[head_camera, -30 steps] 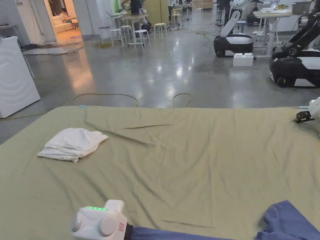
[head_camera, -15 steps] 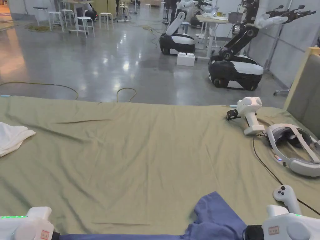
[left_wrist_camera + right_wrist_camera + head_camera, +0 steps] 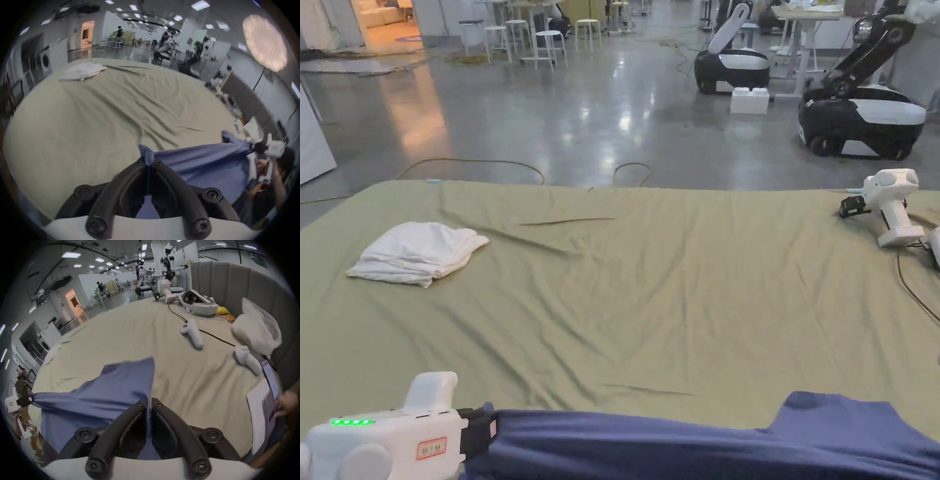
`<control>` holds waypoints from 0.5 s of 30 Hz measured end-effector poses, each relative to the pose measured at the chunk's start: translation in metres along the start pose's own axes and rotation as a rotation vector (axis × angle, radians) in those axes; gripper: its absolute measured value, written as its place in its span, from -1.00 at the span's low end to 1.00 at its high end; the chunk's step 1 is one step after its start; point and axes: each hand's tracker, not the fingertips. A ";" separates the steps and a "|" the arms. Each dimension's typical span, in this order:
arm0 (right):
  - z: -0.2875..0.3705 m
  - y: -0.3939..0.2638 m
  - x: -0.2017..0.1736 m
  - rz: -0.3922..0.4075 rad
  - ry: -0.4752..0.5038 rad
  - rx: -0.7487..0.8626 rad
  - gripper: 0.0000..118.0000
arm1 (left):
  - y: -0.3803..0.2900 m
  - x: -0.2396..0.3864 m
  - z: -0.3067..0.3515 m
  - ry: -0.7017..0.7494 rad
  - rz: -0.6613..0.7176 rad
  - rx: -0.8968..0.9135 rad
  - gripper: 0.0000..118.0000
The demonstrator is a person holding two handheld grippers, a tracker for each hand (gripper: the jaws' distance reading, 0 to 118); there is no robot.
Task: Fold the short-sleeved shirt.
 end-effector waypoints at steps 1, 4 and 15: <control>0.025 -0.021 0.001 -0.025 0.008 0.015 -0.93 | -0.022 -0.003 0.015 -0.027 0.049 -0.009 -0.89; 0.059 -0.081 0.019 -0.059 0.010 -0.004 -0.93 | -0.082 -0.015 0.037 -0.024 0.058 -0.017 -0.89; 0.082 -0.149 0.013 -0.053 -0.054 -0.056 0.27 | -0.150 -0.024 0.034 -0.010 0.082 -0.078 0.07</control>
